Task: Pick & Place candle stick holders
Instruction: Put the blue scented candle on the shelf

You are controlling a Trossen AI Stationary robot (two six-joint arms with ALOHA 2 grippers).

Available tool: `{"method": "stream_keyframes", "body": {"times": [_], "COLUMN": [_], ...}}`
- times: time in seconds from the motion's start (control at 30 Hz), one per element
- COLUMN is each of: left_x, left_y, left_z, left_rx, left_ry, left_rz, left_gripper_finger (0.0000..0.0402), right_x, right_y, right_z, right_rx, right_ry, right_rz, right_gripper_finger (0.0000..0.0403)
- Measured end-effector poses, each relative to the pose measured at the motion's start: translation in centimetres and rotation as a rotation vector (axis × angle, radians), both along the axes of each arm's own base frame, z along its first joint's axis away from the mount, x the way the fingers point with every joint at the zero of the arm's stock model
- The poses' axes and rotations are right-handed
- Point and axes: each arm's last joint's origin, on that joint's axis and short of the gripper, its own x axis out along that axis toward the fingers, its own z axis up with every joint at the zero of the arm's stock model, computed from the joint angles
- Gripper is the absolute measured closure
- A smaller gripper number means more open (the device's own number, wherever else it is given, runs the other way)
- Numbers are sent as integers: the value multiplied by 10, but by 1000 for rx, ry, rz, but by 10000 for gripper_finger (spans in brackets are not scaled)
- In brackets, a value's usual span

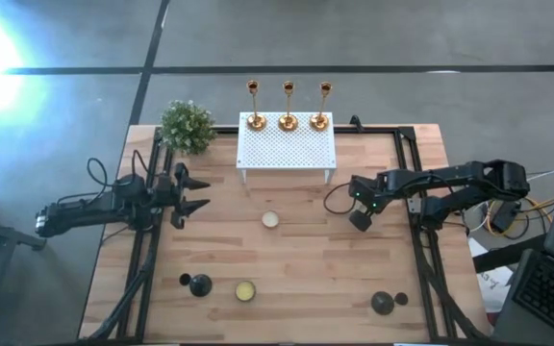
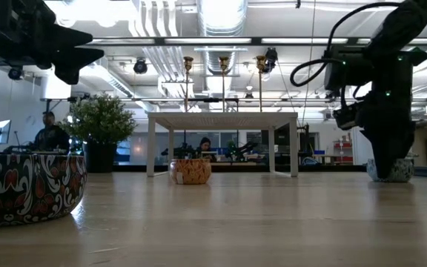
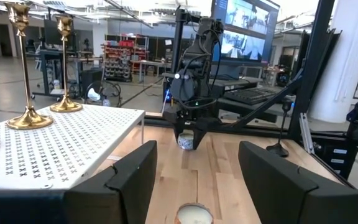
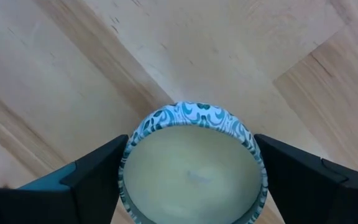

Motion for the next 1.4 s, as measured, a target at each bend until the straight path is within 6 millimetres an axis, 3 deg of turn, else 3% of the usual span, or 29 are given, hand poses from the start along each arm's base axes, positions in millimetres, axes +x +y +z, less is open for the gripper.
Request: {"method": "stream_keyframes", "body": {"times": [0.33, 0.73, 0.93, 1.13, 1.4], "left_x": [0, 0, 0, 0, 0], "left_y": [0, 0, 0, 0, 0], "left_z": [-1, -1, -1, -1, -1], "left_rx": [-4, -12, -11, -11, -11], "left_ry": [6, 13, 13, 13, 13], "left_rz": [0, 0, 0, 0, 0], "left_gripper_finger": [170, 170, 170, 170, 170], "right_x": [4, 1, 1, -1, -3], "right_y": [0, 1, 0, 0, 0], "right_z": [10, 9, 9, 9, 12], "right_rx": [-2, 28, -17, -23, -8], "right_ry": [-55, -25, -14, 9, 46], "right_rz": [24, 29, 25, 24, 25], "right_gripper_finger": [52, 51, 69, 112, 114]}}
